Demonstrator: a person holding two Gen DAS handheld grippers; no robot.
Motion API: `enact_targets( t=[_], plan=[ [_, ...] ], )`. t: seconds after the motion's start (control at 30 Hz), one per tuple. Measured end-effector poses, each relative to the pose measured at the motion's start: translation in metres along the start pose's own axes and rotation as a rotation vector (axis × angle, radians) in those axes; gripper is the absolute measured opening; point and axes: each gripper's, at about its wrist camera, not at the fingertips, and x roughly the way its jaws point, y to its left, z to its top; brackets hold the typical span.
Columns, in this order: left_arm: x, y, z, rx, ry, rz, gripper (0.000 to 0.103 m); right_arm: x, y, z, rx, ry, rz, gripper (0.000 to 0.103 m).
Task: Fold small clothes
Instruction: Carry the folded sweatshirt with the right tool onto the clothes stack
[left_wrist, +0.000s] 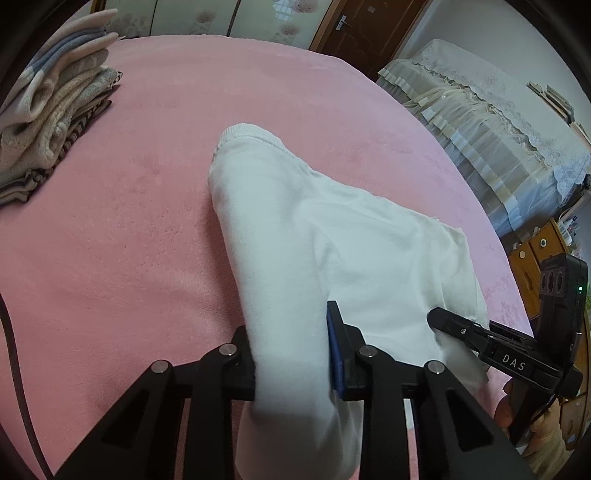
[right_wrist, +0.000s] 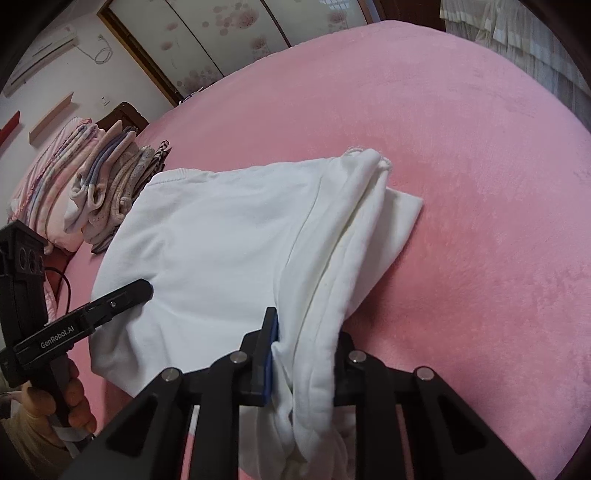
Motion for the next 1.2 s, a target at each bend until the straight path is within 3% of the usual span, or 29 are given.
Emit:
enact_targets(
  t=[0.33,0.6,0.93,1.2],
  plan=[
    [-0.028,-0.004,-0.003,0.032,0.005,0.015,0.023,-0.024,0.019,-0.005,-0.044,-0.013,-0.017,0.018],
    [-0.084,-0.001,-0.016,0.038,-0.011,0.029,0.023,-0.054,0.051,-0.016,-0.066,-0.025,-0.016,0.018],
    [-0.188,0.039,-0.005,0.025,-0.08,0.058,0.023,-0.089,0.15,0.0,-0.224,-0.057,0.004,0.018],
    [-0.272,0.098,0.041,0.012,-0.164,0.142,0.023,-0.091,0.243,0.047,-0.306,-0.114,0.09,0.018]
  ],
)
